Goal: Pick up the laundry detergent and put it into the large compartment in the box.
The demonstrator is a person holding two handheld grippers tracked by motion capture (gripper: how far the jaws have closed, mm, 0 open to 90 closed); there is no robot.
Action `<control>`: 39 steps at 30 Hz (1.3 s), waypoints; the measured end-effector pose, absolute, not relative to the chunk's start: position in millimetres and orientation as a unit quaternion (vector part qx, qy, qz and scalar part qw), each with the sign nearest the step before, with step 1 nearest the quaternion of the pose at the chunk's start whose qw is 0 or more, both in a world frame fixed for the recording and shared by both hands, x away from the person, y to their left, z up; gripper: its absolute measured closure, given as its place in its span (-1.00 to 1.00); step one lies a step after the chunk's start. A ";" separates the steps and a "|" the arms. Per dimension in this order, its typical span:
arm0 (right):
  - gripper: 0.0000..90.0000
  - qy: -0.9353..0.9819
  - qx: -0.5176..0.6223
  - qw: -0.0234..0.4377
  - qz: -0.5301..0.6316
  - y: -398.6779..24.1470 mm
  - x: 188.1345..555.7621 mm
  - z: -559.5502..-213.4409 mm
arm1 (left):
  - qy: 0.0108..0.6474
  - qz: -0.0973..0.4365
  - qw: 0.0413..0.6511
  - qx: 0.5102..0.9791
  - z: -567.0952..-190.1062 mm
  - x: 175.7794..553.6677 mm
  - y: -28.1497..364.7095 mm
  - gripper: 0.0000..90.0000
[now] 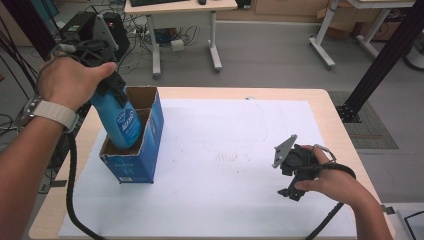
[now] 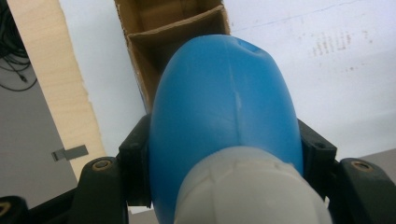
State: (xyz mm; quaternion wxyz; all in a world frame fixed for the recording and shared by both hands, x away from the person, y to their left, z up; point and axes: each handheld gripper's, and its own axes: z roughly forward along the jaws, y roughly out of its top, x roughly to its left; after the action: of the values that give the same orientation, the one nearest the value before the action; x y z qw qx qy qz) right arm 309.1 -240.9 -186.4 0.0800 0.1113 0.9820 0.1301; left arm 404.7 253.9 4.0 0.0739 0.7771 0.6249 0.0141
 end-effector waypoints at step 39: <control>-0.83 0.983 0.126 0.064 0.120 -238.5 316.8 -193.8 | 0.628 -0.008 0.022 0.778 -117.6 438.5 239.4 -0.16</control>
State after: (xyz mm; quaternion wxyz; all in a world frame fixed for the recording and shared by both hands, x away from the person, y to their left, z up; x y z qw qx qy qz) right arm 316.8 -238.5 -193.8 0.0637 0.1263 0.9827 0.1195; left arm 438.5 239.4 -117.6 0.0217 0.7782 0.6276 -0.0084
